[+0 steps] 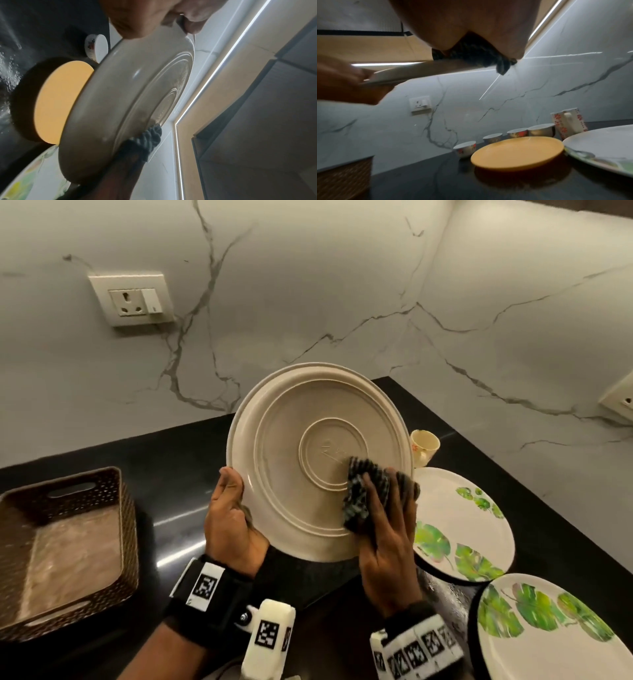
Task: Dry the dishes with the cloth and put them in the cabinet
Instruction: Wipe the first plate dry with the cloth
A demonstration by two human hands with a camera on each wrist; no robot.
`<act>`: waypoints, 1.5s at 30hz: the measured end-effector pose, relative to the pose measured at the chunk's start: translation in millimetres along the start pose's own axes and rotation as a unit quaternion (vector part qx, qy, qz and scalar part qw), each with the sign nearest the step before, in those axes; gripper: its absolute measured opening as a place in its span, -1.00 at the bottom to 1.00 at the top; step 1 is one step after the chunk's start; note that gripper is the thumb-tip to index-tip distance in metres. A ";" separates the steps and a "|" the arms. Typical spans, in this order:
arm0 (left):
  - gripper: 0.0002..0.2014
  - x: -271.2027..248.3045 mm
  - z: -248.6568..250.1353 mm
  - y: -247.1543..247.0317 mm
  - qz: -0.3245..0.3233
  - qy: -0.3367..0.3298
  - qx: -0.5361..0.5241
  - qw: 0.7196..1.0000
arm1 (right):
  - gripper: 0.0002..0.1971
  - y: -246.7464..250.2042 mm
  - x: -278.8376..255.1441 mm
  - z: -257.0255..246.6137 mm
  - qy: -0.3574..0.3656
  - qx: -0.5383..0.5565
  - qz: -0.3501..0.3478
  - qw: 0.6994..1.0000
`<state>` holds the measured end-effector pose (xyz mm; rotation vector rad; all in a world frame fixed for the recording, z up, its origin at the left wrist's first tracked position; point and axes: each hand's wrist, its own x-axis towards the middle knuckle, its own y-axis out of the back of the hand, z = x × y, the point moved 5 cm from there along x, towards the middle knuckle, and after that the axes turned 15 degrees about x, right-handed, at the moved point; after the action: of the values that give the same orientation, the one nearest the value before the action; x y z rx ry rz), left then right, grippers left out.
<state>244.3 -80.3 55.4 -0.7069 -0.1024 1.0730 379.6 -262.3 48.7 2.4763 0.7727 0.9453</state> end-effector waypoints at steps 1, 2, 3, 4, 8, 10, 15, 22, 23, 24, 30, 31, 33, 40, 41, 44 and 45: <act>-0.40 1.6 -2.7 -0.8 0.012 0.005 -0.004 1.000 | -0.39 -6.2 -9.0 -9.9 0.022 -0.018 -0.015 0.999; -0.31 3.5 -8.0 -0.5 0.016 0.018 -0.009 1.000 | -0.39 -13.1 -16.3 -20.1 0.053 -0.045 -0.036 0.997; -0.19 5.0 -13.3 -1.0 0.005 0.038 -0.014 0.999 | -0.41 -20.7 -22.1 -30.5 0.089 -0.076 -0.060 0.991; -0.09 5.6 -18.6 -2.5 -0.024 0.063 -0.030 0.997 | -0.43 -28.1 -25.9 -39.5 0.120 -0.102 -0.086 0.984; 0.03 -3.4 -40.7 -11.3 -0.122 0.171 -0.040 0.977 | -0.45 -42.0 -17.8 -54.4 0.166 -0.143 -0.135 0.966; 0.04 0.5 -41.2 -9.1 -0.097 0.122 -0.015 0.988 | -0.42 -41.0 -3.4 -51.9 0.161 -0.145 -0.142 0.966; -0.52 -7.0 -30.5 -20.4 -0.130 0.010 0.020 0.991 | -0.33 -21.4 41.4 -46.3 0.123 -0.120 -0.121 0.978; -0.38 -15.8 -6.0 -13.2 -0.113 -0.084 0.077 0.987 | -0.36 35.5 96.2 31.5 -0.051 0.016 0.039 0.998; -0.38 -13.9 -1.0 -10.2 -0.100 -0.092 0.072 0.988 | -0.38 38.4 91.1 41.6 -0.081 0.062 0.064 0.993; -0.36 -11.2 3.6 -7.6 -0.087 -0.100 0.064 0.989 | -0.40 37.9 82.1 46.0 -0.104 0.117 0.085 0.984; -0.80 -18.0 16.0 -29.7 -0.109 -0.205 0.130 0.964 | -0.40 -26.3 8.5 -2.8 -0.206 0.328 0.022 0.922; -0.71 -24.1 15.5 -35.6 -0.127 -0.250 0.198 0.939 | -0.43 -32.6 4.2 -19.3 -0.239 0.431 -0.006 0.870; -0.75 -37.7 7.4 -47.7 -0.182 -0.339 0.354 0.852 | -0.28 -34.9 3.5 -46.6 -0.305 0.637 -0.042 0.706; -0.73 -41.2 -30.6 -48.7 -0.304 -0.436 0.610 0.587 | -0.50 3.5 10.6 -43.3 -0.322 0.604 0.074 0.725; -0.69 -40.0 -36.3 -46.3 -0.321 -0.429 0.626 0.568 | -0.58 3.0 9.7 -36.4 -0.335 0.572 0.100 0.742; -0.55 -41.3 -39.8 -34.9 -0.343 -0.462 0.655 0.490 | -0.62 5.6 2.0 -14.4 -0.359 0.499 0.183 0.767; -0.48 -38.9 -32.9 -27.8 -0.308 -0.471 0.659 0.498 | -0.65 9.3 -0.7 -7.4 -0.367 0.483 0.200 0.770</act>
<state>259.8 -136.3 55.6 1.3412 -0.3765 0.4147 377.3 -268.8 58.4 3.5559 0.4819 -0.5993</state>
